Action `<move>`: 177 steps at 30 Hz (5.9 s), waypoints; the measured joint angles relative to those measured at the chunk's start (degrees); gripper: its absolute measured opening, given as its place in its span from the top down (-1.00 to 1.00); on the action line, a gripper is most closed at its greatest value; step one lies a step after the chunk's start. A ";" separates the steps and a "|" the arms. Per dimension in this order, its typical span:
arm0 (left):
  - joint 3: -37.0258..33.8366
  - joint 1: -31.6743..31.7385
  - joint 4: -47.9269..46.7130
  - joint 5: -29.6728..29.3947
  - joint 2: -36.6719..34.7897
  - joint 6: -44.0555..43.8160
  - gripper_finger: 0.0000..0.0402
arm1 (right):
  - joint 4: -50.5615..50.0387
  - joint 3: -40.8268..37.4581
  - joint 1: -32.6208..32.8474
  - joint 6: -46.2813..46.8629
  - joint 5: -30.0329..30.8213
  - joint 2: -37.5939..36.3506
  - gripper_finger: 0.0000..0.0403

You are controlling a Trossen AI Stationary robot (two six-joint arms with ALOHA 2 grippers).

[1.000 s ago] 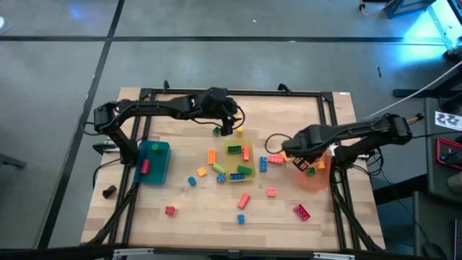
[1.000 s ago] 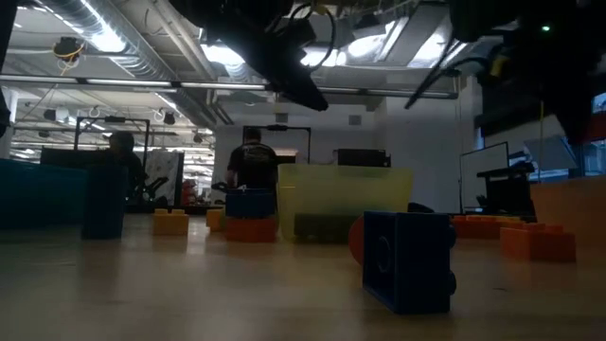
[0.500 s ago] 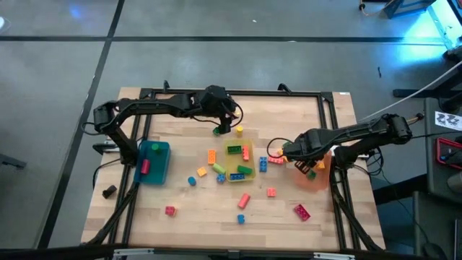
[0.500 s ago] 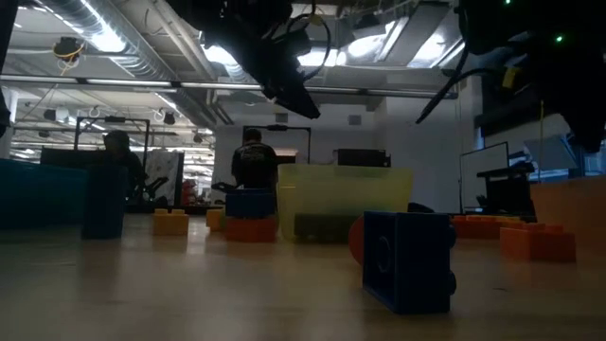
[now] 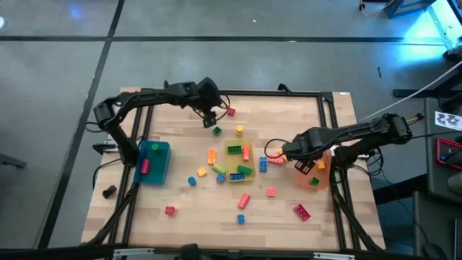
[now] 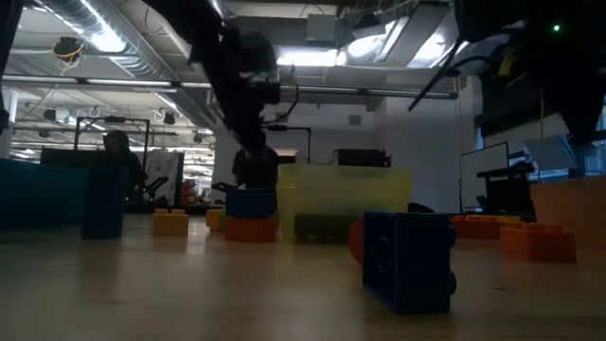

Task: Sort blocks by size
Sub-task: Put the green 4 stud game piece into the orange bin

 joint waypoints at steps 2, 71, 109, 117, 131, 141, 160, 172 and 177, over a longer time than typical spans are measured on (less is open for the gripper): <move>-1.51 0.74 1.03 2.12 1.28 1.19 -0.07 | 0.08 1.10 0.00 -2.32 1.66 0.02 -0.13; 1.03 -10.49 3.43 -8.99 13.52 9.39 0.03 | 18.28 3.18 -0.02 -15.72 6.72 0.02 -0.13; 1.00 -2.58 -15.26 -2.24 11.92 -29.66 0.01 | 19.13 3.18 -0.01 -15.72 7.15 0.02 -0.13; 0.87 -2.58 -13.63 -2.04 11.92 -28.07 0.01 | 19.13 3.18 -0.02 -15.72 7.18 0.02 -0.13; 1.09 -2.84 -12.07 -1.87 12.03 -25.27 0.26 | 19.13 3.18 -0.02 -15.71 7.18 0.02 -0.13; 0.77 -2.74 -11.68 3.76 12.06 -23.15 0.57 | 19.13 3.18 -0.02 -15.70 7.18 0.02 -0.13; 0.66 -2.74 -10.82 3.99 12.14 -21.65 0.99 | 19.13 3.18 -0.02 -15.70 7.18 0.02 -0.13; 1.91 -2.74 -9.86 3.96 12.14 -18.52 0.99 | 19.13 3.18 0.00 -15.70 7.18 0.02 -0.13; 1.92 -2.74 -9.86 3.96 12.14 -17.42 0.99 | 19.13 3.18 -0.02 -15.70 7.18 0.02 -0.13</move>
